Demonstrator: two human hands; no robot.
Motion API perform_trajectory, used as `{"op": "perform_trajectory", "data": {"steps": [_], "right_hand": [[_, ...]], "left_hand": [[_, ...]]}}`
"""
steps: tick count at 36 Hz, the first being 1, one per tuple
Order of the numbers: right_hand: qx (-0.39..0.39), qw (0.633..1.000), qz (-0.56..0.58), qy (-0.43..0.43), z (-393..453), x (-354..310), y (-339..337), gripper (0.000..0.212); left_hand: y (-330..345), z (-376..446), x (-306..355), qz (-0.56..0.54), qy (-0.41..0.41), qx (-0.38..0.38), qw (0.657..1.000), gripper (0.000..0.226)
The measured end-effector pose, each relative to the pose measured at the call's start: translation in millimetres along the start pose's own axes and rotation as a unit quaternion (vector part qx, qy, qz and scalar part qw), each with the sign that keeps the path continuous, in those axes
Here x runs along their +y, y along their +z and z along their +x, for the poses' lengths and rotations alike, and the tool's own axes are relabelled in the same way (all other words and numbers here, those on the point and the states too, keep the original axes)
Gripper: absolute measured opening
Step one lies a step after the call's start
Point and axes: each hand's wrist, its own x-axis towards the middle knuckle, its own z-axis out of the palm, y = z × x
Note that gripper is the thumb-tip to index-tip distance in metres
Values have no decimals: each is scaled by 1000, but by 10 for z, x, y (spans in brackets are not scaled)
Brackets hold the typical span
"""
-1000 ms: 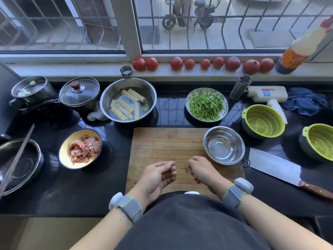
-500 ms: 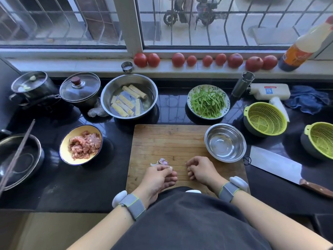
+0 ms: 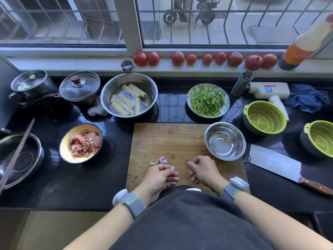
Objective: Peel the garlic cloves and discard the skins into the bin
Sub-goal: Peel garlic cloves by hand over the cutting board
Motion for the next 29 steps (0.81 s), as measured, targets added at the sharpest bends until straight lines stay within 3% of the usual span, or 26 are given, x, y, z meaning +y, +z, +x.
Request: {"op": "perform_trajectory", "data": {"steps": [3,8,11,14,16,20,22,29], "right_hand": [[17,997,-76,-18,0,-13,8,32],[-1,997,-73,-20,8,21,22,36],[-9,996,-84,-18,-43,3,-9,14],[-7,983,-178,-39,-58,-1,-29,40],[4,979,-197,-47,-72,-15,-40,45],[-55,997,-2,-62,-140,-122,-49,3],[-56,993,47,-92,-194,-182,-55,4],[-28,987,10,-158,-296,-296,-31,6]], "left_hand": [[5,2,-8,-1,-1,1,1000,5],[3,14,-15,-2,0,3,1000,6],[0,12,-20,-1,5,1,1000,6],[0,16,-29,2,17,1,1000,6],[14,21,-32,15,41,6,999,7],[36,22,-18,59,124,23,990,4],[31,27,-14,80,158,27,984,1],[30,30,-16,139,224,24,964,2]]}}
